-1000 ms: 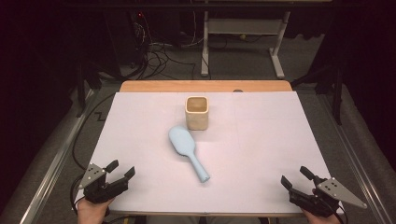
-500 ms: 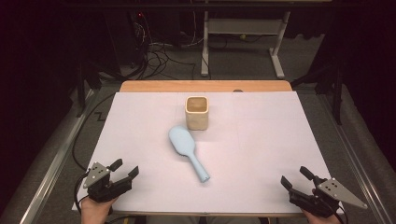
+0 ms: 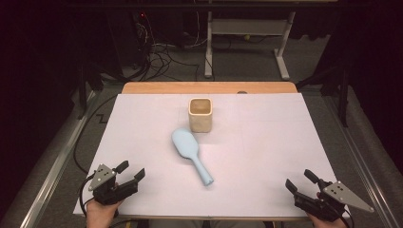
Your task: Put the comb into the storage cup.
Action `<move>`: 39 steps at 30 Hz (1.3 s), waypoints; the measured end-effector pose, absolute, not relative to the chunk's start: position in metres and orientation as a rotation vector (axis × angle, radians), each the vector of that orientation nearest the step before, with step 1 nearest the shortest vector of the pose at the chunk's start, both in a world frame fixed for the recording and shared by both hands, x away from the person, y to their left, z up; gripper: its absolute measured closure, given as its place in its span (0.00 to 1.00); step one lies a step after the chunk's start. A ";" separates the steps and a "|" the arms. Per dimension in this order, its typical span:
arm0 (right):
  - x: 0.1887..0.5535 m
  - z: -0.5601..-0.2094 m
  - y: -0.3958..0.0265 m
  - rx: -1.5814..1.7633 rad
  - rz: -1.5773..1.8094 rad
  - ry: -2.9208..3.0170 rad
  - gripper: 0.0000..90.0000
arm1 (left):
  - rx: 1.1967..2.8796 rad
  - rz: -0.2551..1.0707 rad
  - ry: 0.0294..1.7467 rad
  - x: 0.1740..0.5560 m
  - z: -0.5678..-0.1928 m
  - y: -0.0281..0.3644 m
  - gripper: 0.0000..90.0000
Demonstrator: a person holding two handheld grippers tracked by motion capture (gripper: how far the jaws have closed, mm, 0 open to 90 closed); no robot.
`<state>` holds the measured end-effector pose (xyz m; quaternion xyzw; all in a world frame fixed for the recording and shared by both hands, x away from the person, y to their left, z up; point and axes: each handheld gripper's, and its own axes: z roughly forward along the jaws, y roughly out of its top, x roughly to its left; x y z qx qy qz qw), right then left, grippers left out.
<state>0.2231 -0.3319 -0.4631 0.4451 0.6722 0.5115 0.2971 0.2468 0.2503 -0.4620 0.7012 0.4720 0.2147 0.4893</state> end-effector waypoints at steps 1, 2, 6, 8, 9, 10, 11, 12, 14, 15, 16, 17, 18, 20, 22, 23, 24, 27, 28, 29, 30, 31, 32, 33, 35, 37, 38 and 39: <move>0.223 -0.463 -0.332 1.185 1.367 1.784 0.26 | 1.704 0.522 1.147 0.247 -0.462 0.250 0.33; 0.222 -0.463 -0.332 1.186 1.371 1.781 0.26 | 1.722 0.512 1.141 0.248 -0.463 0.249 0.33; 0.221 -0.463 -0.333 1.187 1.378 1.769 0.26 | 1.727 0.513 1.140 0.248 -0.463 0.249 0.33; 0.222 -0.463 -0.333 1.196 1.373 1.766 0.27 | 1.727 0.514 1.140 0.248 -0.463 0.248 0.33; 0.222 -0.463 -0.333 1.196 1.373 1.766 0.27 | 1.727 0.514 1.140 0.248 -0.463 0.248 0.33; 0.221 -0.463 -0.333 1.202 1.373 1.761 0.27 | 1.728 0.513 1.140 0.248 -0.463 0.248 0.33; 0.221 -0.463 -0.333 1.203 1.373 1.760 0.27 | 1.730 0.514 1.136 0.248 -0.463 0.247 0.33; 0.221 -0.463 -0.333 1.203 1.373 1.760 0.27 | 1.730 0.515 1.131 0.248 -0.463 0.247 0.33; 0.221 -0.463 -0.334 1.202 1.371 1.758 0.27 | 1.736 0.517 1.123 0.248 -0.462 0.246 0.33; 0.221 -0.463 -0.333 1.205 1.375 1.758 0.27 | 1.740 0.505 1.117 0.248 -0.462 0.245 0.33; 0.221 -0.463 -0.333 1.202 1.373 1.760 0.27 | 1.740 0.500 1.114 0.248 -0.462 0.244 0.33; 0.221 -0.463 -0.333 1.202 1.371 1.762 0.27 | 1.740 0.500 1.114 0.248 -0.462 0.244 0.33; 0.221 -0.463 -0.333 1.202 1.371 1.762 0.27 | 1.740 0.499 1.111 0.248 -0.461 0.243 0.33; 0.221 -0.463 -0.333 1.193 1.370 1.766 0.26 | 1.742 0.501 1.107 0.248 -0.461 0.242 0.33; 0.221 -0.463 -0.333 1.193 1.371 1.769 0.26 | 1.747 0.505 1.099 0.248 -0.460 0.239 0.33; 0.221 -0.463 -0.333 1.193 1.371 1.769 0.26 | 1.747 0.505 1.099 0.248 -0.460 0.239 0.33; 0.221 -0.463 -0.333 1.195 1.375 1.766 0.26 | 1.752 0.502 1.096 0.249 -0.459 0.238 0.33; 0.221 -0.463 -0.333 1.196 1.374 1.768 0.26 | 1.758 0.501 1.090 0.251 -0.459 0.234 0.33; 0.221 -0.463 -0.333 1.196 1.374 1.768 0.26 | 1.758 0.501 1.090 0.251 -0.459 0.234 0.33; 0.220 -0.463 -0.333 1.191 1.372 1.762 0.27 | 1.769 0.498 1.078 0.253 -0.457 0.230 0.33; 0.220 -0.463 -0.333 1.191 1.372 1.762 0.27 | 1.769 0.498 1.078 0.253 -0.457 0.230 0.33; 0.220 -0.463 -0.333 1.187 1.376 1.758 0.27 | 1.773 0.497 1.071 0.253 -0.457 0.227 0.33; 0.220 -0.463 -0.333 1.187 1.376 1.759 0.27 | 1.773 0.497 1.053 0.254 -0.457 0.222 0.33; 0.220 -0.463 -0.333 1.186 1.376 1.760 0.27 | 1.773 0.497 1.053 0.254 -0.457 0.222 0.33; 0.220 -0.463 -0.332 1.183 1.375 1.763 0.27 | 1.787 0.484 1.037 0.257 -0.457 0.215 0.33; 0.220 -0.463 -0.332 1.181 1.375 1.768 0.27 | 1.793 0.481 1.033 0.258 -0.457 0.213 0.33; 0.220 -0.463 -0.332 1.181 1.375 1.768 0.27 | 1.796 0.478 1.029 0.259 -0.457 0.210 0.33; 0.220 -0.463 -0.332 1.181 1.380 1.769 0.27 | 1.800 0.475 1.021 0.260 -0.456 0.208 0.33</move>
